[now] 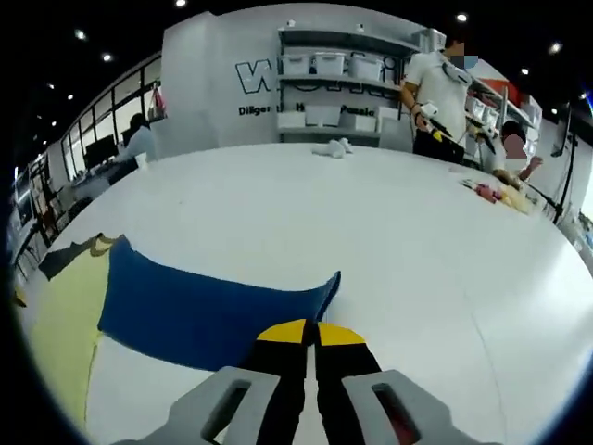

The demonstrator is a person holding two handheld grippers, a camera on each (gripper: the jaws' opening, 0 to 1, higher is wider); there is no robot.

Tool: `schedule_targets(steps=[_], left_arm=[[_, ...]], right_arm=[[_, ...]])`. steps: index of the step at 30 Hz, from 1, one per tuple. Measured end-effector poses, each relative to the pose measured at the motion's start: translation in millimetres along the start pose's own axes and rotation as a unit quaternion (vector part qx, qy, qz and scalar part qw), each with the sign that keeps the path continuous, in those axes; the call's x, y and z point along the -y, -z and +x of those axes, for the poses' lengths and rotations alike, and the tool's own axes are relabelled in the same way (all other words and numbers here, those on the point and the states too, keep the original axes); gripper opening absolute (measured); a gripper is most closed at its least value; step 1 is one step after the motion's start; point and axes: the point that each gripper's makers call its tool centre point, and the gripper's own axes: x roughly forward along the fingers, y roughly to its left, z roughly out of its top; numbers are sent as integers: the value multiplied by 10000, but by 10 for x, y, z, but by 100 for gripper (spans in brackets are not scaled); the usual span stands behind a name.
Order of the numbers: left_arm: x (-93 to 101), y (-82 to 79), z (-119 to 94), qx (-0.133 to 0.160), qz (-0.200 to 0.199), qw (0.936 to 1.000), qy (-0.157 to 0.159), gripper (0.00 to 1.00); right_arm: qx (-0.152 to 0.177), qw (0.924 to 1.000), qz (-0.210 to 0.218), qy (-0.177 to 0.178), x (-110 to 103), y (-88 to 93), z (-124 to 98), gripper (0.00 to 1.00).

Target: Fold the garment on the visible template until the final outline fits inside the template.

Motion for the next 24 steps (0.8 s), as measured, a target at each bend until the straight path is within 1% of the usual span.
schedule_targets(steps=[3,4,5,7,9,11,13,15,18,19,24], left_arm=[[4,-19,-17,57,29,10000,14,41],[3,-26,-23,81,29,10000,19,41],[0,-32,-33,105,33,9999,23,41],[-8,-33,-53,142,57,9999,27,41],[-15,-26,-77,170,69,9998,33,41],[-25,-15,-97,187,82,9998,37,42],[-28,-16,-116,205,84,9997,41,42],[-46,-9,-135,223,77,9997,33,44],[-60,-13,-171,266,80,9996,17,46],[-64,-9,-178,271,77,9996,13,47],[-80,20,-225,298,51,9995,-8,51]], right_arm=[[271,9992,-233,-190,-231,-215,-60,0],[284,9991,-242,-217,-261,-234,-68,0],[380,9985,-246,-306,-388,-312,-118,0],[485,9972,-402,-410,-518,-399,-134,0],[597,9956,-454,-556,-676,-476,-156,0],[680,9934,-616,-684,-814,-527,-167,0],[730,9920,-655,-796,-974,-558,-177,0],[777,9887,-842,-971,-1203,-598,-221,0],[847,9856,-909,-1146,-1430,-639,-231,0],[882,9844,-938,-1203,-1542,-663,-250,0],[956,9797,-1022,-1437,-1860,-718,-254,0]])
